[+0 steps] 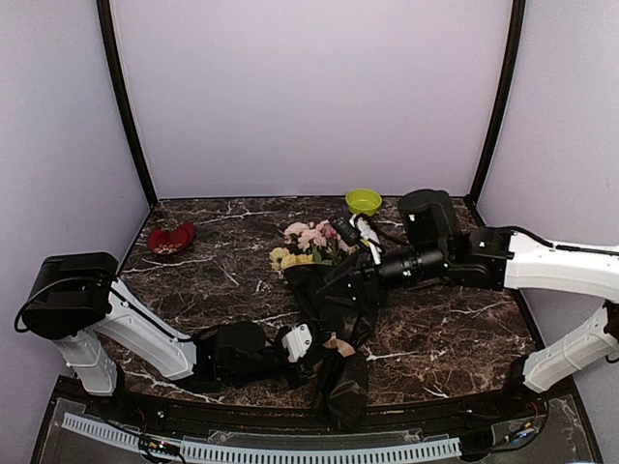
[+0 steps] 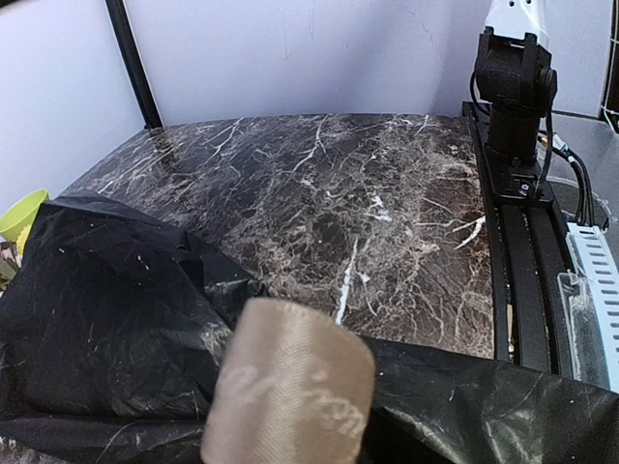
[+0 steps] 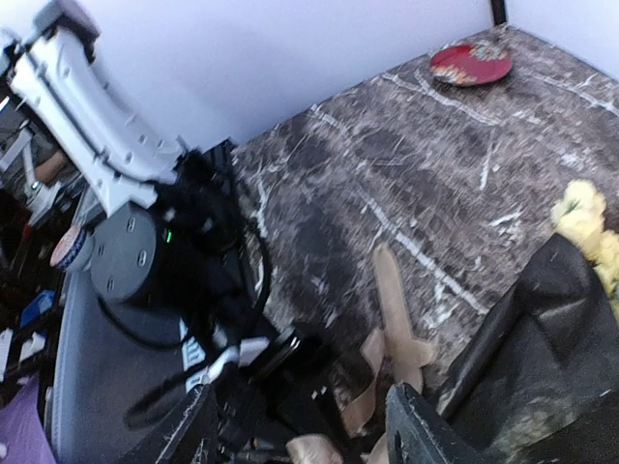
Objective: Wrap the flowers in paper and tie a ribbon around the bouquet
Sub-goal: Cross the half-tied ribbon over the folded bouquet.
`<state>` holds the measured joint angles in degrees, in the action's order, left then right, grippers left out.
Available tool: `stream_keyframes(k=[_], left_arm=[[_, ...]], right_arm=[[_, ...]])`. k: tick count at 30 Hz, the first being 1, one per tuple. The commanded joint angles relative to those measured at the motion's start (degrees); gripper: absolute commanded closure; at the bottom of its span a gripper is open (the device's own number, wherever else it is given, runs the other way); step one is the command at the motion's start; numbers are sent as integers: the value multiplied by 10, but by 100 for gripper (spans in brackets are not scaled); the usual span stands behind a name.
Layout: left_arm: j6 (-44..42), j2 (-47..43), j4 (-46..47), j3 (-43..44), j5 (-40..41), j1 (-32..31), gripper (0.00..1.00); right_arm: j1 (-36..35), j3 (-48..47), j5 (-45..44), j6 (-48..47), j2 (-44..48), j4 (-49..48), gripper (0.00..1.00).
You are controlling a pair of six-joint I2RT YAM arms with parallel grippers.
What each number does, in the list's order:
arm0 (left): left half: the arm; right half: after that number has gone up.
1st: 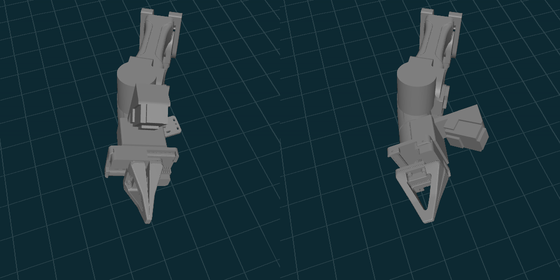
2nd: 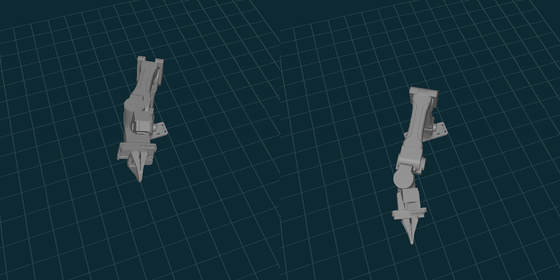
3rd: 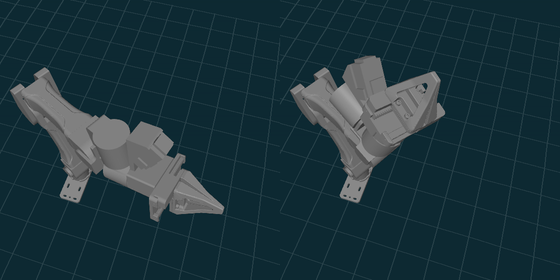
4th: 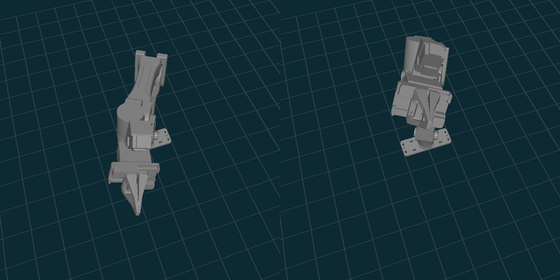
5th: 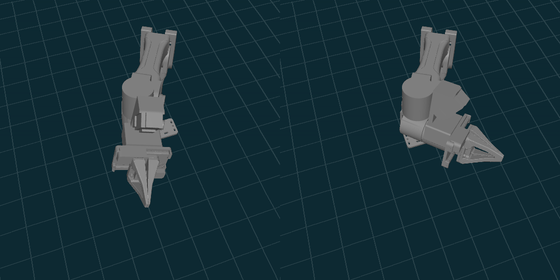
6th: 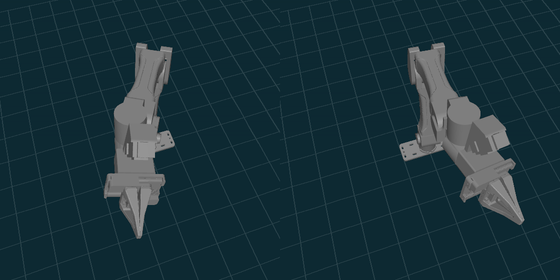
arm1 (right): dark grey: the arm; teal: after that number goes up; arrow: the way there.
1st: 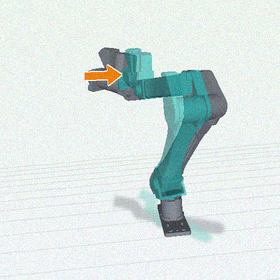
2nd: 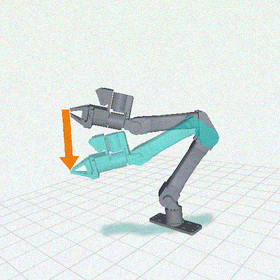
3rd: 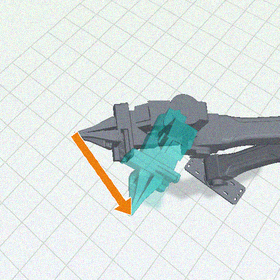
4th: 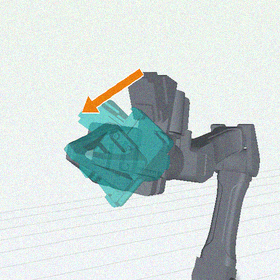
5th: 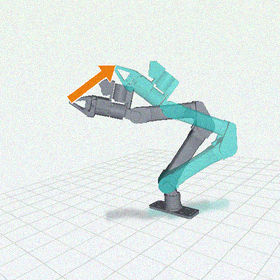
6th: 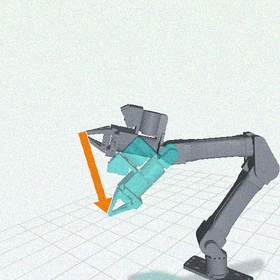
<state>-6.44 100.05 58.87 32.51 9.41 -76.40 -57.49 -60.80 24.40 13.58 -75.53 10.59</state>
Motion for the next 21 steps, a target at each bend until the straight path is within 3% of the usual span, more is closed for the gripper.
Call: stream_keyframes(k=[1, 7, 21], left_arm=[[20, -30, 16, -7, -17, 2, 100], [25, -32, 16, -9, -21, 5, 100], [28, -32, 9, -8, -28, 9, 100]], right_arm=[[-8, 119, 111, -14, 44, -96, 41], [-9, 221, 118, -3, 83, -218, 37], [-10, 233, 120, 10, -9, -276, 39]])
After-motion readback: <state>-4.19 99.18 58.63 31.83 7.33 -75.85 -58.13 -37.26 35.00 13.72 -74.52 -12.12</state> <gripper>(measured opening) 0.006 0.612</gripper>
